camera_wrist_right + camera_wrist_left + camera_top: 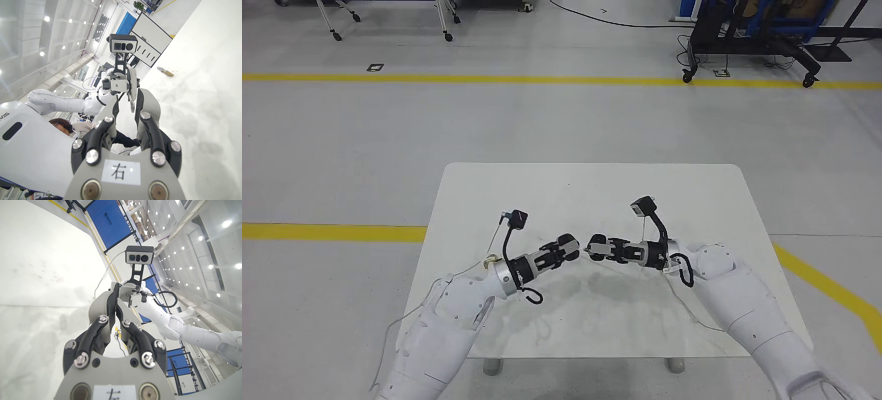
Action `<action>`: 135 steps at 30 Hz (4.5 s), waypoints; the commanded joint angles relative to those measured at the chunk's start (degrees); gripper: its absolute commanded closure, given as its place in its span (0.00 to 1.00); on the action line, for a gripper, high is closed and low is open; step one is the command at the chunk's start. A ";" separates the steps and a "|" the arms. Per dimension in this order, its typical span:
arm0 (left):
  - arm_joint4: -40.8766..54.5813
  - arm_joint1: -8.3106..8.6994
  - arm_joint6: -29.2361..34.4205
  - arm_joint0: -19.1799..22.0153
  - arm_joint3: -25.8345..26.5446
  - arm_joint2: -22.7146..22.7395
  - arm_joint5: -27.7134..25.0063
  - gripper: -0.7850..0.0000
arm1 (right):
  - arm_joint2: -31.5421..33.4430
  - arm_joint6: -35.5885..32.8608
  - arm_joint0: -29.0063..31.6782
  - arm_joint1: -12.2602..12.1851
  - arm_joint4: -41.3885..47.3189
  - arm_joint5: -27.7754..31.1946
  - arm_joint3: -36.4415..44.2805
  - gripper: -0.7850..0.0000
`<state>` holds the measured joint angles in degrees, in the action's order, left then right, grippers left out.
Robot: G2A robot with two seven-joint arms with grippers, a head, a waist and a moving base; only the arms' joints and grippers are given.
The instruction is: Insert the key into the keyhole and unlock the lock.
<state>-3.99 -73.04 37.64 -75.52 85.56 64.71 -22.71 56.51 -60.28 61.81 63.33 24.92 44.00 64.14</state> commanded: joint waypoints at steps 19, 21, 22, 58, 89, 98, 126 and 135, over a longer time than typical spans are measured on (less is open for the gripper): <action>-0.75 0.45 -1.56 -0.36 0.56 -0.94 -0.01 0.59 | -3.63 0.87 -1.30 -1.21 2.07 0.87 -0.72 1.00; -0.96 0.53 -1.83 -0.33 0.33 -0.83 -0.27 0.00 | -3.76 1.23 -1.43 -1.35 1.80 1.23 -1.03 1.00; -1.26 0.57 -2.33 -0.26 0.20 -0.59 -0.29 0.00 | -3.72 1.54 -1.55 -1.46 1.38 1.54 -1.23 1.00; -47.82 7.31 -6.71 -0.82 -0.31 22.82 -14.99 0.00 | 2.27 9.38 0.29 -5.48 -9.53 9.38 -2.28 1.00; -70.56 9.25 -12.52 -5.16 -1.62 14.66 -17.66 0.29 | 2.27 9.38 0.29 -5.48 -9.53 9.38 -2.28 1.00; -68.12 9.16 -14.80 -3.78 -3.65 13.06 -17.70 0.53 | 2.27 9.38 0.29 -5.48 -9.53 9.38 -2.28 1.00; -63.61 10.15 -11.74 -3.45 -2.70 12.99 -16.35 1.00 | 2.27 9.38 0.29 -5.48 -9.53 9.38 -2.28 1.00; -64.28 10.32 -11.54 -2.46 -3.41 12.02 -15.76 1.00 | 2.27 9.38 0.29 -5.48 -9.53 9.38 -2.28 1.00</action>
<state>-68.31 -62.75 26.18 -78.05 82.23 76.73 -38.59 58.77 -50.91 62.10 57.85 15.40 53.38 61.87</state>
